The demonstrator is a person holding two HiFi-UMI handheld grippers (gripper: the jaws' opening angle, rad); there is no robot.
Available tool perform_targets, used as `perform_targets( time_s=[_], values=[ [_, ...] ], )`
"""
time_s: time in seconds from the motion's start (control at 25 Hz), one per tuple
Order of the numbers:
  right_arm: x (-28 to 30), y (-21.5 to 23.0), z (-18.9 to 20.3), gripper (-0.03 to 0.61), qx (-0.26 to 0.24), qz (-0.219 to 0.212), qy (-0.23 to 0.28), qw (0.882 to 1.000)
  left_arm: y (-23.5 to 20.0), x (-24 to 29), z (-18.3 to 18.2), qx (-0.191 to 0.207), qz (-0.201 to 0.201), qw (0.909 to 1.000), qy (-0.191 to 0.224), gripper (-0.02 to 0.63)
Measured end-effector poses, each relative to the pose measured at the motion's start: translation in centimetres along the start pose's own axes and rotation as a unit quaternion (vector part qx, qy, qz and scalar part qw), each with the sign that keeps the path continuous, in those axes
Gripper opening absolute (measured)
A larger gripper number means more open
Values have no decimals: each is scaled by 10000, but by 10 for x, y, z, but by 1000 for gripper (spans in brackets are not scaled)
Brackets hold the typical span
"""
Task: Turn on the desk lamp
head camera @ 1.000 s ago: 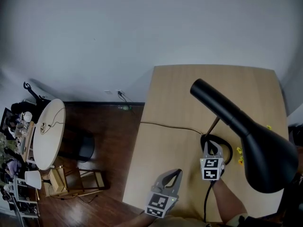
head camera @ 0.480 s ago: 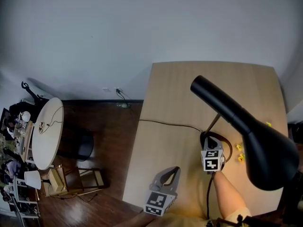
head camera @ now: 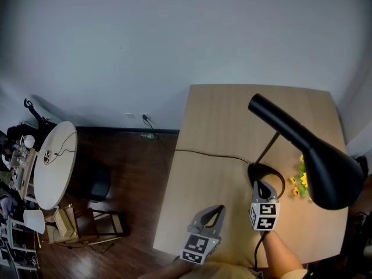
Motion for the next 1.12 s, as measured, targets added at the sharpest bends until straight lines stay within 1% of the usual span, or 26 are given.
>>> perform_targets(
  time_s=[0.24,0.44,0.68,0.8,0.92,1.12],
  values=[
    [-65,-41,2,0,162,84,408,9990,-6,-24,4,34,264,9995,184,0],
    [-111,-75,6,0,139,228,668,9974,-11,-49,9,117,548,9977,388,0],
    [-166,-131,21,0,67,389,993,9943,-16,-88,24,229,921,9938,573,0],
    [-185,-157,32,0,-75,512,1016,9935,-17,-104,32,295,1134,9908,677,0],
    [-205,-173,37,0,-212,749,1052,9914,-13,-118,40,413,1410,9863,753,0],
    [-233,-195,57,0,-48,1163,1011,9880,-4,-137,50,622,1833,9779,793,0]
  ],
)
Point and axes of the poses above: the fingertips, and each gripper's own axes: x forward along the fingers, y to its right, z out of its underside, the point moved 8 cm from there along -x, backward along the fingers, and after that the axes turned 7 degrees about -y, right-handed, at the moved point
